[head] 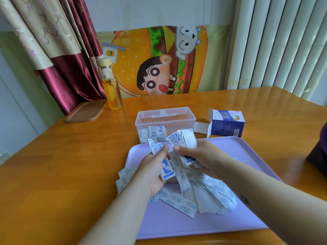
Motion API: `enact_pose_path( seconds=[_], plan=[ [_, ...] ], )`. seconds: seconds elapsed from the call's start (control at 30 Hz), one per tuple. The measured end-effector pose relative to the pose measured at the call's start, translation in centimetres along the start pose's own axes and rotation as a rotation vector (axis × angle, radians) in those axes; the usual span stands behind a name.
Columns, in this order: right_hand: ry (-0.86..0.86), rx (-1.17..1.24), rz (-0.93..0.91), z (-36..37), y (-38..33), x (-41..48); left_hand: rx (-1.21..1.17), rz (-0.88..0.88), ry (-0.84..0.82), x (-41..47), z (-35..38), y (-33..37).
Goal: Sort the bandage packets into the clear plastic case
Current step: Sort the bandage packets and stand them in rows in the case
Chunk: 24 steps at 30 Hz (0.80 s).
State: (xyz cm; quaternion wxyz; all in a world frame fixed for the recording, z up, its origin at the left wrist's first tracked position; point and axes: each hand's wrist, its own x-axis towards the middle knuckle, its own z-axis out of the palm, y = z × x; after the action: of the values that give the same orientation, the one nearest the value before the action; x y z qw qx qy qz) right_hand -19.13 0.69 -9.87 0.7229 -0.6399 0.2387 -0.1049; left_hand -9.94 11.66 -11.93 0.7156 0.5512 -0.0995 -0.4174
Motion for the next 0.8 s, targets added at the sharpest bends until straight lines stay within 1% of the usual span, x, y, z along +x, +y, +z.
enact_pose_path(
  seconds=[0.13, 0.2, 0.33, 0.4, 0.43, 0.5, 0.57, 0.63, 0.73, 0.8],
  plan=[
    [-0.002, -0.009, -0.014, 0.4, -0.1, -0.1, 0.024, 0.043, 0.1, 0.2, 0.1, -0.1],
    [-0.028, -0.022, -0.045, 0.6, 0.0, 0.0, 0.003, 0.069, 0.116, 0.1, 0.2, 0.1],
    [-0.038, -0.124, -0.109, 1.5, 0.1, 0.4, 0.014, 0.03, 0.031, -0.2, 0.3, 0.7],
    [-0.059, -0.179, -0.121, 1.9, 0.2, 0.5, -0.058, 0.045, 0.001, -0.6, 0.4, 1.1],
    [-0.095, -0.169, -0.115, 1.9, 0.1, 0.4, -0.098, 0.054, -0.008, -0.5, 0.3, 1.1],
    [-0.146, -0.09, -0.089, 1.6, 0.0, 0.4, -0.18, 0.057, 0.033, -0.4, -0.1, 1.4],
    [-0.113, -0.013, -0.031, 0.8, -0.1, 0.3, -0.343, 0.041, 0.086, -0.4, -0.8, 1.8],
    [-0.098, 0.094, 0.043, 0.1, -0.2, 0.2, -0.489, 0.007, 0.087, -0.4, -1.2, 2.1],
    [-0.093, 0.28, 0.135, -0.4, -0.5, 0.1, -0.458, -0.013, 0.084, -0.6, -1.5, 2.3],
    [-0.092, 0.328, 0.173, -0.4, -0.8, 0.0, -0.39, -0.036, 0.063, -0.4, -1.5, 2.1]
  ],
)
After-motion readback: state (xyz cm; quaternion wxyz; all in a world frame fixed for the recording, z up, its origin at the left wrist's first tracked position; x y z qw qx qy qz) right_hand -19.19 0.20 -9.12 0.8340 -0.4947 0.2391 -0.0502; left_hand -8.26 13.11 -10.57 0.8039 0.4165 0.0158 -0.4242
